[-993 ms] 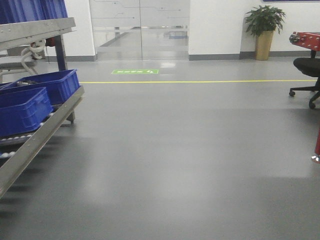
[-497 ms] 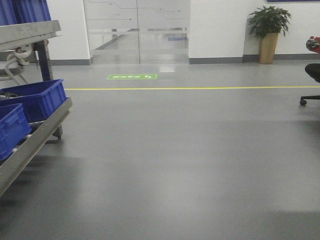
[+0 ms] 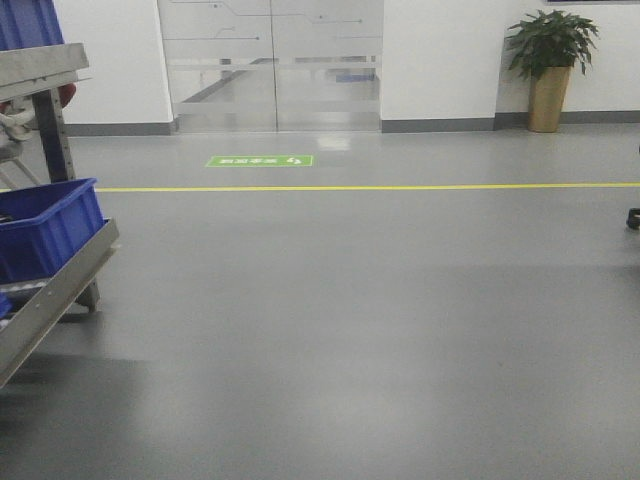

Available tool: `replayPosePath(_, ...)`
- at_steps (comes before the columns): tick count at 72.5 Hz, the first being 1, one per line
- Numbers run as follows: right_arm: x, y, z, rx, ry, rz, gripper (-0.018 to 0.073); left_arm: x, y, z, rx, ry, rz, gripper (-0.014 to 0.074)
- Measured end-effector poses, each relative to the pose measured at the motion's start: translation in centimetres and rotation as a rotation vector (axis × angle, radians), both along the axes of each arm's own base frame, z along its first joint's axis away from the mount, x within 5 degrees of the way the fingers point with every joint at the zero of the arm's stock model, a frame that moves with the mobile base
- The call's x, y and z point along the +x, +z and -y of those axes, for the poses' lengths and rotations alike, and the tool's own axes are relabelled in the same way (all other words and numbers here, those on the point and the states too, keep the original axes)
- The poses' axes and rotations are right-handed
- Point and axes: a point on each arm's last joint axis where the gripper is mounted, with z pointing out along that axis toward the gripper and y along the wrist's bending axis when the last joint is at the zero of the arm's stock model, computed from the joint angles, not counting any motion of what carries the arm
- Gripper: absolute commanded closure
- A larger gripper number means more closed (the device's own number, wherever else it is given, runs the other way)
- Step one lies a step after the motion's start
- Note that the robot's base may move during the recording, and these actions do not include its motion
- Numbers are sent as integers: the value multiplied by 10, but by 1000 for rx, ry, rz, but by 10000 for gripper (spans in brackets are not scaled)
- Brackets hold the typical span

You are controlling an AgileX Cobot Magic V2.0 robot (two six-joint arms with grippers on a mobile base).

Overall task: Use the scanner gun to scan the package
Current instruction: 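Drive the base forward and turn toward the red-framed table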

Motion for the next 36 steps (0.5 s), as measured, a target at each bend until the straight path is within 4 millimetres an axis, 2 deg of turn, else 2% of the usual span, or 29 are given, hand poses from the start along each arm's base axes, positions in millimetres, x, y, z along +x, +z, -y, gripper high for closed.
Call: replayPosePath(36, 0, 0, 0, 0, 0, 0, 727, 0, 0, 0, 0, 0, 0, 708)
